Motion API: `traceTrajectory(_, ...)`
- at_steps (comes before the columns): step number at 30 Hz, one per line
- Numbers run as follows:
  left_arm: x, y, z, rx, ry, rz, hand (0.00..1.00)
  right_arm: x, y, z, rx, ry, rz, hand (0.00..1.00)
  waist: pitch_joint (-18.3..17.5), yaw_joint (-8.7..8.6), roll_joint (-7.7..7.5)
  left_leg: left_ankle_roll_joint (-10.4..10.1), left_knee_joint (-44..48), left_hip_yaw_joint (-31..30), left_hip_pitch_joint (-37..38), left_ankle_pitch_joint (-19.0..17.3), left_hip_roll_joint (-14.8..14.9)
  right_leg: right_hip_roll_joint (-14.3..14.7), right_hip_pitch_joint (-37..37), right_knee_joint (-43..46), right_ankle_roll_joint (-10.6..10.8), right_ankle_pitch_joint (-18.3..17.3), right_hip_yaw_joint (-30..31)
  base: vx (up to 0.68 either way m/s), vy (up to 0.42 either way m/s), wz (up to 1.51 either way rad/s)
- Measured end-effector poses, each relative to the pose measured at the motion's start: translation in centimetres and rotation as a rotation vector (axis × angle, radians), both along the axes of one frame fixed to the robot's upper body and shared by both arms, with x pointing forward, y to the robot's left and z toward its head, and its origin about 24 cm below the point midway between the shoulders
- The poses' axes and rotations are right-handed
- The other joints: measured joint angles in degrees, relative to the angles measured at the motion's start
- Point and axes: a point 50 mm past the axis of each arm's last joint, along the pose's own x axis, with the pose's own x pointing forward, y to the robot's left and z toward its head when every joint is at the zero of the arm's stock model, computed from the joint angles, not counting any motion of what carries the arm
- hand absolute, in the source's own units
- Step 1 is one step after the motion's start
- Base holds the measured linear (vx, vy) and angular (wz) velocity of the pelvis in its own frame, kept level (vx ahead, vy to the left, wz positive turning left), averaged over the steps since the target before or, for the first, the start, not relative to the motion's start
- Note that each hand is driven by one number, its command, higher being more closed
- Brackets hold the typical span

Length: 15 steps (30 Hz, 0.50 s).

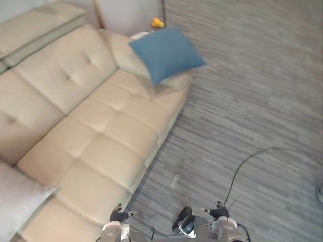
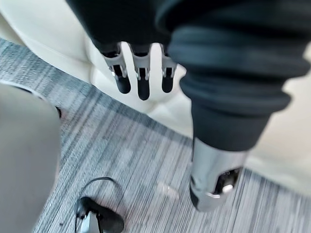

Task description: Pick up cushions and gather them together orderly.

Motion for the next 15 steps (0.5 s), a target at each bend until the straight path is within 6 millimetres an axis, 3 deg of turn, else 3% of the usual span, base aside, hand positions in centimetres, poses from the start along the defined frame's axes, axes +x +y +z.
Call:
traceTrajectory(1, -0.2, 0.1, 0.0, 0.004, 0.005, -0.002, 0.00, -0.4, 0.0, -0.2, -0.001, 0.020, 0.003, 0.00, 0.32, -0.08, 0.42, 1.27, 12.22, -2.75, -4.03, 4.76, 1.32, 2.21, 3.86, -3.15, -0.19, -0.54, 0.57, 0.34, -0.195, -0.33)
traceTrajectory(2, -0.1, 0.1, 0.0, -0.003, -0.006, 0.011, 0.00, -0.7, 0.3, -0.4, 0.005, 0.030, 0.008, 0.00, 1.08, 0.43, 0.80, 2.11, 24.40, -4.36, -8.86, 6.06, 2.38, 4.55, 8.13, -6.76, -0.68, -0.95, 1.66, 0.33, -0.157, -0.45)
traceTrajectory(4, 0.8, 0.2, 0.5, 0.001, -0.047, 0.004, 0.00, -0.4, 0.3, -0.3, 0.003, 0.027, 0.008, 0.00, 1.81, 1.07, 0.81, 3.27, 32.91, -3.83, -15.62, 0.90, 0.62, 6.18, 12.12, -9.97, -1.09, -1.19, 4.29, 0.29, -0.099, -0.60)
traceTrajectory(5, 0.9, 0.2, 0.6, 0.001, -0.056, 0.005, 0.00, -0.3, 0.3, -0.3, 0.004, 0.026, 0.010, 0.00, 2.01, 1.32, 0.45, 3.59, 32.38, -3.41, -17.24, -0.10, -0.27, 6.30, 12.75, -10.65, -0.99, -1.07, 5.03, 0.31, -0.060, -0.95)
traceTrajectory(7, 1.5, 0.1, 1.0, -0.004, -0.087, 0.006, 0.00, 0.7, 0.5, -0.1, 0.006, 0.017, 0.015, 0.00, 2.69, 2.06, 0.16, 4.13, 19.78, -0.26, -22.28, -1.85, -4.63, 6.29, 15.23, -13.27, -0.16, -0.94, 9.42, 0.35, 0.030, -1.04)
traceTrajectory(9, 1.7, -0.1, 1.1, -0.007, -0.105, 0.005, 0.00, 1.2, 0.4, 0.2, 0.000, 0.002, 0.017, 0.00, 3.09, 2.33, 0.65, 4.20, 2.31, 0.38, -22.74, 0.38, -8.13, 6.15, 16.56, -14.76, 1.11, -1.37, 12.54, 0.37, 0.131, -0.82)
traceTrajectory(10, 1.7, -0.2, 1.1, -0.010, -0.106, 0.005, 0.00, 1.2, 0.3, 0.2, -0.003, 0.003, 0.018, 0.00, 2.95, 2.84, 1.01, 3.89, -6.14, 0.35, -22.55, 3.24, -9.05, 6.15, 16.75, -14.82, 1.90, -1.87, 14.07, 0.39, 0.177, -0.77)
traceTrajectory(11, 1.8, -0.2, 1.2, -0.012, -0.110, 0.009, 0.00, 1.2, 0.4, 0.2, -0.002, 0.005, 0.018, 0.00, 3.11, 3.83, 1.42, 3.92, -11.67, 0.40, -22.18, 8.96, -9.66, 6.11, 17.60, -14.92, 2.91, -2.59, 15.71, 0.44, 0.173, -0.89)
traceTrajectory(12, 1.6, 0.2, 1.1, -0.003, -0.107, 0.014, 0.00, 0.9, 0.8, 0.0, 0.010, 0.014, 0.020, 0.00, 2.79, 4.91, 0.93, 4.87, -15.36, 2.14, -19.43, 14.53, -10.50, 5.80, 19.03, -16.11, 4.44, -3.12, 17.94, 0.60, 0.175, -0.67)
traceTrajectory(13, 1.7, 0.4, 1.2, 0.000, -0.108, 0.013, 0.00, 1.0, 1.2, -0.1, 0.019, 0.012, 0.021, 0.00, 2.87, 4.80, -0.73, 6.39, -14.80, 3.24, -18.94, 13.50, -11.86, 4.27, 20.15, -18.16, 5.81, -2.40, 18.46, 0.52, 0.116, -0.36)
traceTrajectory(14, 1.8, 0.6, 1.2, 0.003, -0.112, 0.014, 0.00, 0.8, 1.1, -0.1, 0.019, 0.018, 0.019, 0.00, 3.02, 4.73, -1.10, 7.09, -13.81, 3.48, -19.09, 13.16, -12.20, 3.90, 20.74, -18.84, 6.17, -2.19, 18.52, 0.51, 0.103, 0.00)
traceTrajectory(15, 1.9, 0.8, 1.3, 0.001, -0.115, 0.038, 0.00, 0.9, 1.0, -0.1, 0.014, 0.014, 0.021, 0.00, 3.13, 4.68, -1.57, 8.75, -9.75, 3.99, -19.43, 10.38, -12.94, 2.89, 23.05, -20.66, 7.44, -1.40, 18.69, 0.37, 0.087, 0.05)
